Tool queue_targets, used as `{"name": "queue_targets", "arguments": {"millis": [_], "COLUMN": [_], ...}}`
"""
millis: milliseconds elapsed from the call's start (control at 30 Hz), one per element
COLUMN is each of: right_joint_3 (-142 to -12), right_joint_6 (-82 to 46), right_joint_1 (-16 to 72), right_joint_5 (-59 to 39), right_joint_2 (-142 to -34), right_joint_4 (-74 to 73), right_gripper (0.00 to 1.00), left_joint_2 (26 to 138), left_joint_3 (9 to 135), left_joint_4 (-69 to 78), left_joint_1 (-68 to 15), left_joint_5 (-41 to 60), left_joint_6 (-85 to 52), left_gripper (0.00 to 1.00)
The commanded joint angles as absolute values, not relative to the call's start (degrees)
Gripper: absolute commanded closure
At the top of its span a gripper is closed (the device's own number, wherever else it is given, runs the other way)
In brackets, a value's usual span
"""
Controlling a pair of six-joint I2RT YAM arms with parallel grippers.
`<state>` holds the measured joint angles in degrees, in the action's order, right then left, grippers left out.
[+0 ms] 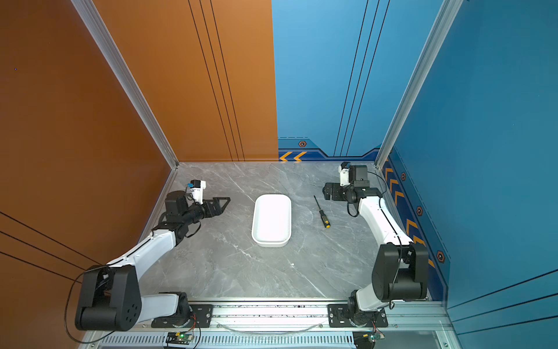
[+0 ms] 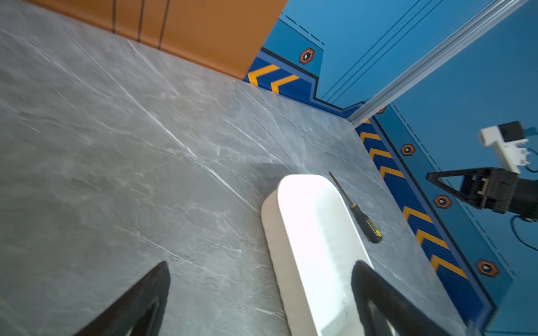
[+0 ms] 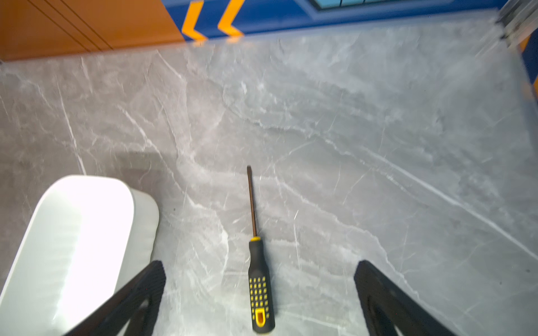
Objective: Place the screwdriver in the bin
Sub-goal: 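Move the right gripper over the black-and-yellow screwdriver while the left arm lifts aside, then lower the right gripper and close it on the screwdriver handle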
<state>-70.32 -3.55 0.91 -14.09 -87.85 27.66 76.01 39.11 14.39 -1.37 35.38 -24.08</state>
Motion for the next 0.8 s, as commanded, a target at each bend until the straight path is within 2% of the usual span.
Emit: {"name": "queue_targets", "arguments": {"millis": [0, 167, 233, 533, 767], "right_joint_3": [-74.06, -76.73, -78.59, -80.65, -81.68], "right_joint_6": [-1.01, -1.14, -1.14, -0.06, 3.60], "right_joint_1": [1.23, 1.00, 1.05, 1.95, 2.55], "right_joint_5": [-16.85, -14.38, -13.47, -16.05, -18.75], "right_joint_2": [-90.42, -94.49, -96.80, -103.20, -106.52], "right_joint_4": [43.48, 47.46, 49.72, 52.22, 54.01], "right_gripper": [0.00, 0.00, 0.03, 0.14, 0.15], "left_joint_2": [78.39, 80.67, 81.62, 86.12, 86.81], "left_joint_3": [41.33, 42.10, 42.32, 42.66, 42.67], "left_joint_4": [12.50, 13.05, 13.03, 12.89, 12.92], "left_joint_1": [-2.60, -3.66, -4.02, -5.75, -6.21], "left_joint_5": [46.01, 49.84, 50.99, 53.96, 54.31], "left_joint_6": [-30.19, -33.59, -35.56, -38.50, -38.42], "left_gripper": [0.02, 0.02, 0.02, 0.02, 0.02]}}
